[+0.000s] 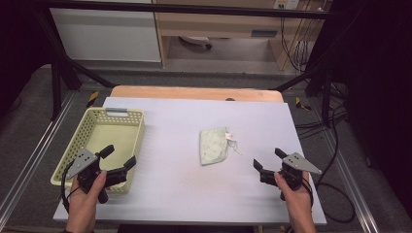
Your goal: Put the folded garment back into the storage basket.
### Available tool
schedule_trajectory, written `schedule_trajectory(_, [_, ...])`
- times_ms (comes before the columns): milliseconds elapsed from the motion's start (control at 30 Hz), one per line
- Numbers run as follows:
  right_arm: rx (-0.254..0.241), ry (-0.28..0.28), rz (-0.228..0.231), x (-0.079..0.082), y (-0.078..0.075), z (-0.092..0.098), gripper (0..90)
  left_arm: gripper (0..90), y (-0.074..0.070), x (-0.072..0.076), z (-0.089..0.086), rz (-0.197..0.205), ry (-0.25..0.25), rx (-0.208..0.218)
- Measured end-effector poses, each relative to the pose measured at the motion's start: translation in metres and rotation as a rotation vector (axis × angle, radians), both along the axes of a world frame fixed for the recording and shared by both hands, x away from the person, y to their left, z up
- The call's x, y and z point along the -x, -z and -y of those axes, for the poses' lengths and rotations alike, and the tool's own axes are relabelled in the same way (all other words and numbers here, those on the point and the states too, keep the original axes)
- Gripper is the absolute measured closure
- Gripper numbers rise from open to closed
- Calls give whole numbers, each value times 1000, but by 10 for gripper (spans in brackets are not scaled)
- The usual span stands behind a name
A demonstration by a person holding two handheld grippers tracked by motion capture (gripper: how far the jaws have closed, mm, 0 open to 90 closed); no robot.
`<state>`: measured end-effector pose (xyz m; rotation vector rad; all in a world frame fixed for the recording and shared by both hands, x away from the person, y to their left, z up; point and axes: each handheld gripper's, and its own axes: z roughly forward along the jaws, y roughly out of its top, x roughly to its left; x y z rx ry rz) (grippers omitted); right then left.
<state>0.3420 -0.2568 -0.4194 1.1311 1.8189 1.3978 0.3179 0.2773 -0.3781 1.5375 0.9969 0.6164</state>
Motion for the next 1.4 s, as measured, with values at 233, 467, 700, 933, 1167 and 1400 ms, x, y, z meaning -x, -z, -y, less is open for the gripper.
schedule_trajectory(233, [22, -36, -35, 3, -1, -6, 56, 75, -6, 1, 35, -11, 70, -26])
schedule_trajectory(467, [34, -27, -54, 5, 0, -7, 38, 71, -3, -13, 75, -12, 132, -73])
schedule_trajectory(700, [67, -35, -58, 5, 1, -9, 47, 59, 10, -35, 107, -60, 193, -150])
schedule_trajectory(933, [95, -45, -59, 2, 2, -10, 51, 61, 31, -55, 137, -161, 223, -225])
schedule_trajectory(1167, [97, -50, -52, -1, 3, -10, 45, 91, 49, -71, 159, -229, 247, -286])
schedule_trajectory(1400, [96, -53, -45, -2, 1, -11, 45, 201, 60, -82, 178, -247, 289, -375])
